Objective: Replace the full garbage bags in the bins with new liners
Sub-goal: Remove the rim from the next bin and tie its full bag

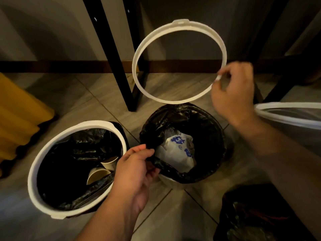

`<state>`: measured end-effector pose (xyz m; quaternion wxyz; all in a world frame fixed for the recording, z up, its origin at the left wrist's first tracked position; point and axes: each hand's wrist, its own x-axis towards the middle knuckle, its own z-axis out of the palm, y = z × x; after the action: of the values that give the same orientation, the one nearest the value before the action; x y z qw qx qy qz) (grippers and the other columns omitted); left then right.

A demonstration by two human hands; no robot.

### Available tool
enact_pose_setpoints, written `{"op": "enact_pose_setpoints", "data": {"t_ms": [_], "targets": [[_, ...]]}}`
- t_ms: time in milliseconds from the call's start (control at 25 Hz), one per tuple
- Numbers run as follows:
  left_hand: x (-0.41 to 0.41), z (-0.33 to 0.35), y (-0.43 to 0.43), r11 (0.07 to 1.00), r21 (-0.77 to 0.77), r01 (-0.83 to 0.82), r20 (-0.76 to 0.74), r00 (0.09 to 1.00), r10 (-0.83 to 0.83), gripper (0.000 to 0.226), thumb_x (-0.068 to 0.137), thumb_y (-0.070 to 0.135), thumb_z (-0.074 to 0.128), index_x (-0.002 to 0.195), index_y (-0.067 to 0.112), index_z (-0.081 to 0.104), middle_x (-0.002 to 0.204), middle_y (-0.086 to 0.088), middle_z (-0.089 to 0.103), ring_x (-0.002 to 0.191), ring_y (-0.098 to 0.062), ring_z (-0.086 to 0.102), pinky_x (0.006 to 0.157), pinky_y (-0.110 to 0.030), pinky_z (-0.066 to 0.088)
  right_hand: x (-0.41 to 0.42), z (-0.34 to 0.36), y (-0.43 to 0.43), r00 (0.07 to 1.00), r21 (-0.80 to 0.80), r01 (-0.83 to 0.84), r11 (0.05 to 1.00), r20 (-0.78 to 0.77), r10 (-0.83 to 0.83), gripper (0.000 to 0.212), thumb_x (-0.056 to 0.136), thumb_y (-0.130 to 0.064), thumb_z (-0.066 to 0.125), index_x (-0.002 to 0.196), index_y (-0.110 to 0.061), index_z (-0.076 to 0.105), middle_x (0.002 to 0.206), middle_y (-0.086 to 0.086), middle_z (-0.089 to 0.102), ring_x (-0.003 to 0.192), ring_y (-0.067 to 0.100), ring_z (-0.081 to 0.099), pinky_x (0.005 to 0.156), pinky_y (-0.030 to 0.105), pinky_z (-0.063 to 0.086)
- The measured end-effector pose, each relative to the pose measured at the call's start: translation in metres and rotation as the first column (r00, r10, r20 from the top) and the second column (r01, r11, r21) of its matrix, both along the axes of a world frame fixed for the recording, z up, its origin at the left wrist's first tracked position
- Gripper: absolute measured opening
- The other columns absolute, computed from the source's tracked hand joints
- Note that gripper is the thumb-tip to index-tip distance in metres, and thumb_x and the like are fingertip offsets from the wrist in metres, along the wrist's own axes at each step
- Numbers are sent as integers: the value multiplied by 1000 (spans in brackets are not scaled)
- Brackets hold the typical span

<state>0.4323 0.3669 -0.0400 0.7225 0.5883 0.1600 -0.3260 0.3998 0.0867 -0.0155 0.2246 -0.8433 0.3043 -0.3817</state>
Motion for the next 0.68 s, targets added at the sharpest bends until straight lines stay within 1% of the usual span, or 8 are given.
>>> {"op": "enact_pose_setpoints", "data": {"t_ms": [40,120,200,280,320,480,600,680], "targets": [[2,3,-2,1000,-2,11,18,1000,-11,18,93,2,65,103,17,71,91,-9,76,76,-19,70,62,-34,56,2,-13,0,991,149,6,989,-134,14,9,95,-22,60,101,-27,63,114,1,58,92,10,55,82,23,50],[4,6,-6,999,30,29,103,994,-32,19,94,1,63,93,18,70,86,-7,74,74,-19,69,62,-35,58,9,-39,1,904,459,44,887,-396,161,19,100,-33,51,102,-25,69,106,4,69,89,20,64,80,38,56],[3,8,-8,994,96,60,217,973,-80,30,94,-2,59,77,22,67,78,-3,70,76,-19,66,69,-37,59,18,-56,-3,896,716,89,692,-361,258,37,99,-47,49,108,-22,75,99,8,78,91,29,73,88,41,60],[0,14,-10,981,148,121,304,939,-162,39,92,-5,57,66,24,62,73,1,67,74,-16,66,73,-35,60,24,-57,-11,949,859,112,499,-242,204,31,94,-43,60,99,-19,78,84,7,81,78,29,79,80,44,65],[-2,17,-9,973,167,156,335,919,-205,40,89,-7,56,63,23,59,71,2,64,73,-16,64,72,-35,57,27,-57,-16,956,872,114,477,-226,186,24,92,-36,65,95,-16,79,80,8,80,72,27,79,74,44,66],[-11,23,-5,936,234,262,442,829,-342,32,77,-4,63,60,18,48,64,-1,44,63,-11,43,61,-33,37,28,-67,-26,981,829,58,556,-152,123,12,89,-26,77,84,-15,79,72,3,78,64,20,77,49,23,56],[-19,24,-2,926,274,258,463,809,-362,42,87,10,74,58,20,46,58,2,42,54,-7,41,49,-17,38,15,-75,-24,973,612,36,790,-203,113,15,96,-32,69,93,-20,76,96,7,77,88,27,72,76,31,56],[-21,22,-1,923,307,234,471,805,-361,43,90,12,72,57,19,46,54,2,40,48,-7,38,44,-16,35,6,-81,-17,967,392,-7,920,-231,105,28,101,-29,62,114,-6,74,116,20,72,109,37,67,95,42,54]]}}
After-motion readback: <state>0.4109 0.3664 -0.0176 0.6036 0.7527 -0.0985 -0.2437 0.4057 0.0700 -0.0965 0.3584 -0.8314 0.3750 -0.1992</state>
